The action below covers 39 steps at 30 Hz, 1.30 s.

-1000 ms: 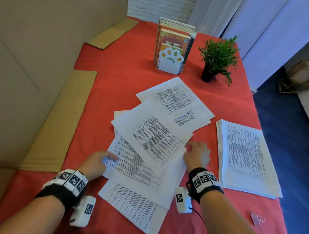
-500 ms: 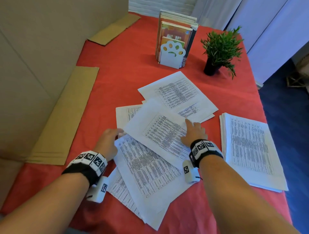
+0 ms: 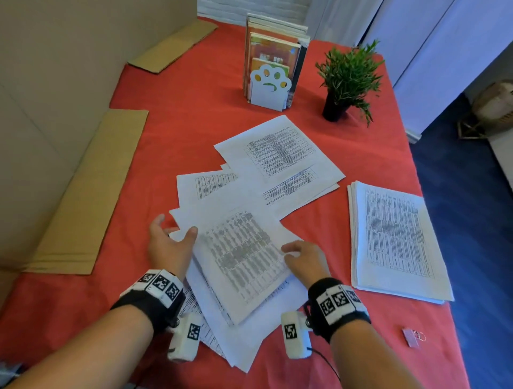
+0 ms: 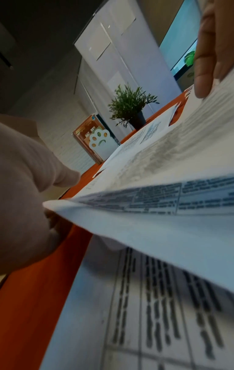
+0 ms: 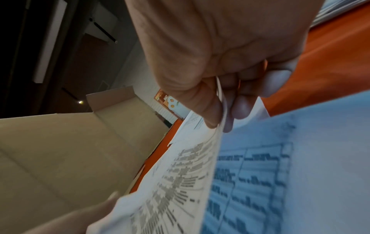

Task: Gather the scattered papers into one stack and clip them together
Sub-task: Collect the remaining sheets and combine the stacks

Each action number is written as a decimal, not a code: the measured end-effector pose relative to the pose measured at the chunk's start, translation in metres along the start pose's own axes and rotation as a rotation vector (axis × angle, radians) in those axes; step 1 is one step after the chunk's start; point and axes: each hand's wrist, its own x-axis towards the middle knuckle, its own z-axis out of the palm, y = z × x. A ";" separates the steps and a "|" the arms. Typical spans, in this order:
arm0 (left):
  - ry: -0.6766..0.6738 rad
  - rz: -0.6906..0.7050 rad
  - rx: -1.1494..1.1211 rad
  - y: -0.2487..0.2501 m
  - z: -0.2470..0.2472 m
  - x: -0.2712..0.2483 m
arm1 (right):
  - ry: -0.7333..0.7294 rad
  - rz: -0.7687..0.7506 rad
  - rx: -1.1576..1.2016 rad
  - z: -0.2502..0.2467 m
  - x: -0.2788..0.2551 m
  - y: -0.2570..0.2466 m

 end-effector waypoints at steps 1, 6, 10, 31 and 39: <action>0.002 0.001 0.021 0.003 0.001 -0.002 | -0.024 -0.006 -0.020 0.002 -0.005 0.001; -0.095 0.096 0.026 0.018 0.004 -0.013 | 0.158 -0.054 -0.420 0.005 -0.020 0.002; -0.280 0.245 -0.028 0.039 0.002 -0.013 | 0.228 -0.169 -0.339 -0.008 -0.006 -0.009; -0.242 0.064 0.279 0.005 -0.006 0.029 | 0.234 0.144 0.439 -0.007 -0.002 0.017; -0.369 0.052 0.393 -0.005 -0.025 0.005 | 0.258 0.301 0.574 0.009 -0.004 0.017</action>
